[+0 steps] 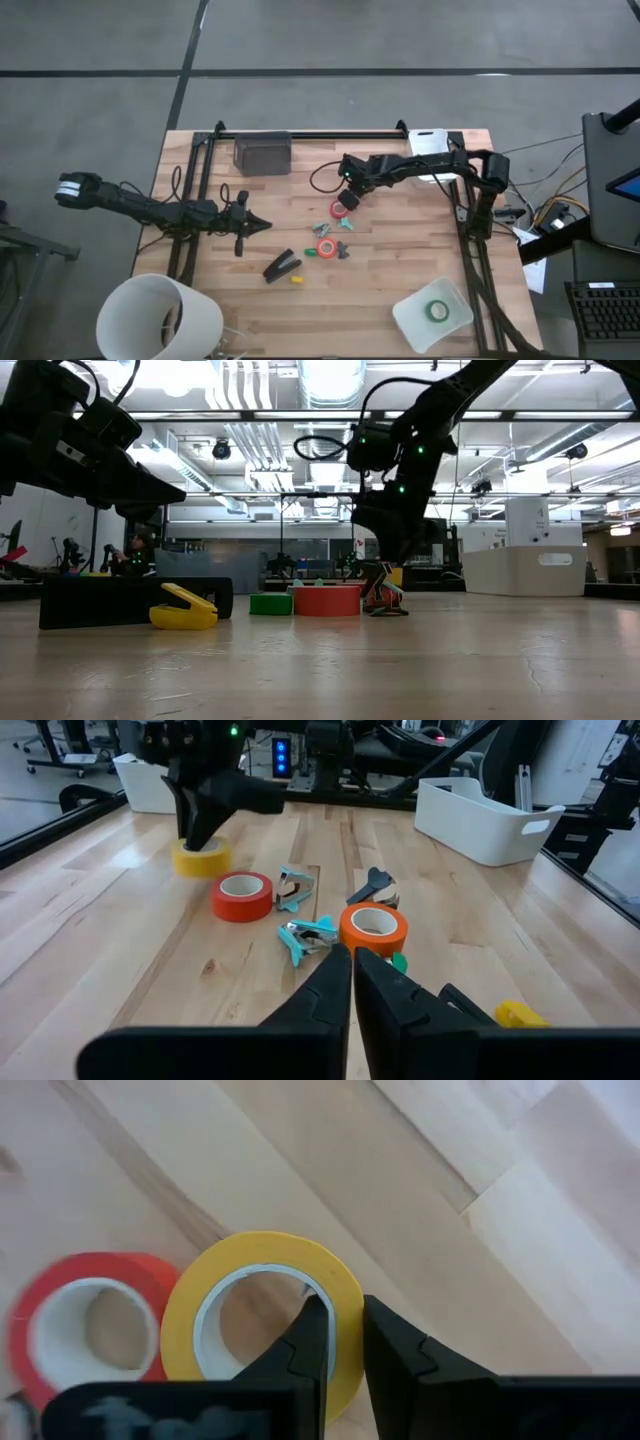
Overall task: Pick and place Stapler, Stapler remover, tape
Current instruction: Put the yellow tape into the bottom white bin
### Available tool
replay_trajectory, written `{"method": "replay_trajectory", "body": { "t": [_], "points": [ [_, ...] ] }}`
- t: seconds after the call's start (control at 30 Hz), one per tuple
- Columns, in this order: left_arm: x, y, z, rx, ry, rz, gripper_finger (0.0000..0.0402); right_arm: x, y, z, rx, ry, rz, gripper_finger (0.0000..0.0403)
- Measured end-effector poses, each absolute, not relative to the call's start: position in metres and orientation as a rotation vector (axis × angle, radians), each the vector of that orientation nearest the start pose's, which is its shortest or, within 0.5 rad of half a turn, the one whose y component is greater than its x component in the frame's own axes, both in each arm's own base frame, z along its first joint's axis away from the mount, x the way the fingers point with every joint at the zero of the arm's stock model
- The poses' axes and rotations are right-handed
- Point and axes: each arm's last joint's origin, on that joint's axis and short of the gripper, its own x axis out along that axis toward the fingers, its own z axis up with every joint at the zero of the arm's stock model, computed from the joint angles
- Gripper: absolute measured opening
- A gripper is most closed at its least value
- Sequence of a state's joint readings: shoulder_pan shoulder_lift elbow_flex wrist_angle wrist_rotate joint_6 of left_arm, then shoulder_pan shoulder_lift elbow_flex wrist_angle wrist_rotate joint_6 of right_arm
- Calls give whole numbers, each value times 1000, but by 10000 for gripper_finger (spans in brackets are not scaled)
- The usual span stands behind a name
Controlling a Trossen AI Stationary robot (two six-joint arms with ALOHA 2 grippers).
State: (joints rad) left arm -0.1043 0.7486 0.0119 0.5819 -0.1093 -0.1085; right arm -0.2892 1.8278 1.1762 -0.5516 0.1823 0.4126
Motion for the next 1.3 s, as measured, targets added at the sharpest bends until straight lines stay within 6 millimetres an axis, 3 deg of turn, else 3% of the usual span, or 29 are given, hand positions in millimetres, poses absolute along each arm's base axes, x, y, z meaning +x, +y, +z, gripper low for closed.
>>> {"method": "replay_trajectory", "body": {
  "t": [0.4,0.83,1.3],
  "points": [
    [143,-12,148,-92,154,13,21,332,-85,212,387,1035,-601,39],
    [143,-12,148,-92,154,13,21,323,-33,235,369,1009,-494,39],
    [143,-12,148,-92,153,13,20,308,3,252,361,1008,-423,40]
  ]
}}
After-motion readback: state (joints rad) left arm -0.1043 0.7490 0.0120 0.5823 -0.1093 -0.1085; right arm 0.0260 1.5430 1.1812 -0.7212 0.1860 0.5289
